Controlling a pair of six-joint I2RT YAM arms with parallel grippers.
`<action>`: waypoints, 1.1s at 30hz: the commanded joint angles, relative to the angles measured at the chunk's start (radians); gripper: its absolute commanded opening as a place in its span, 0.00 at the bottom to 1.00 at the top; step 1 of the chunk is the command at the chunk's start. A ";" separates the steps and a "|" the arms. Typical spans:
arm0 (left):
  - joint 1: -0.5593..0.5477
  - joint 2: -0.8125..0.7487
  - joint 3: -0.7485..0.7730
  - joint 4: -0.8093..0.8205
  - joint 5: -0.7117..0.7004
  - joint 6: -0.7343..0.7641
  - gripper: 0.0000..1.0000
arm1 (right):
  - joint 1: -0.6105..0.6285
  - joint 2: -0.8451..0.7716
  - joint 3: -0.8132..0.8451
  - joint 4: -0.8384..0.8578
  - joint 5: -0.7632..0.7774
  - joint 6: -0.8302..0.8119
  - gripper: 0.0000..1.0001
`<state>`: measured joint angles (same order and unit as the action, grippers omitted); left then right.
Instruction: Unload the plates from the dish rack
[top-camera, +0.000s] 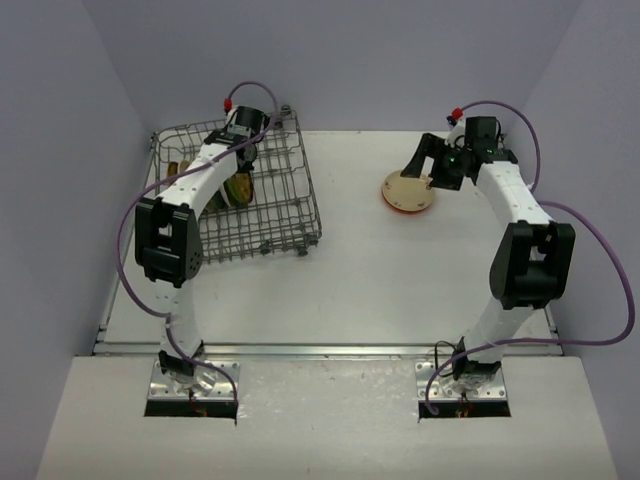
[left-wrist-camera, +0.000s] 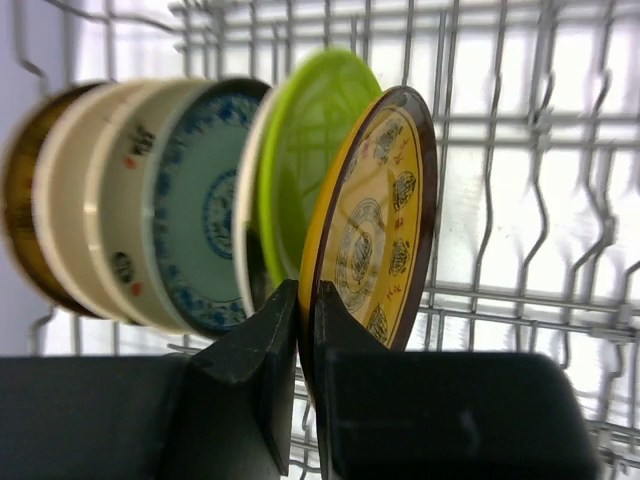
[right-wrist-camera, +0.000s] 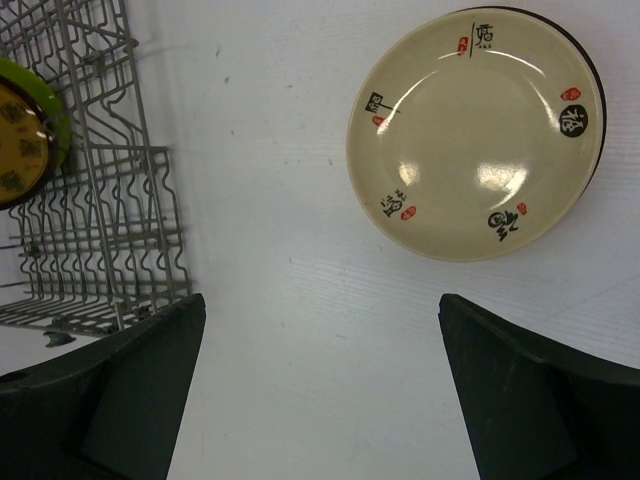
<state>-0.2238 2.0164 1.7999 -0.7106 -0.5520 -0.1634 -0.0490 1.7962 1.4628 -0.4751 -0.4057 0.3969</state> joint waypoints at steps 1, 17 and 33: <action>-0.057 -0.166 0.126 0.054 -0.065 0.017 0.00 | 0.010 -0.042 0.064 0.015 -0.029 0.007 0.99; -0.076 -0.344 -0.149 0.202 0.960 -0.004 0.00 | 0.106 -0.224 -0.234 0.492 -0.548 0.165 0.94; -0.109 -0.329 -0.180 0.214 1.294 0.006 0.00 | 0.215 -0.164 -0.171 0.354 -0.482 0.032 0.84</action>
<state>-0.3140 1.7084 1.6257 -0.5554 0.6478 -0.1617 0.1251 1.6143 1.2379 -0.0968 -0.9106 0.4903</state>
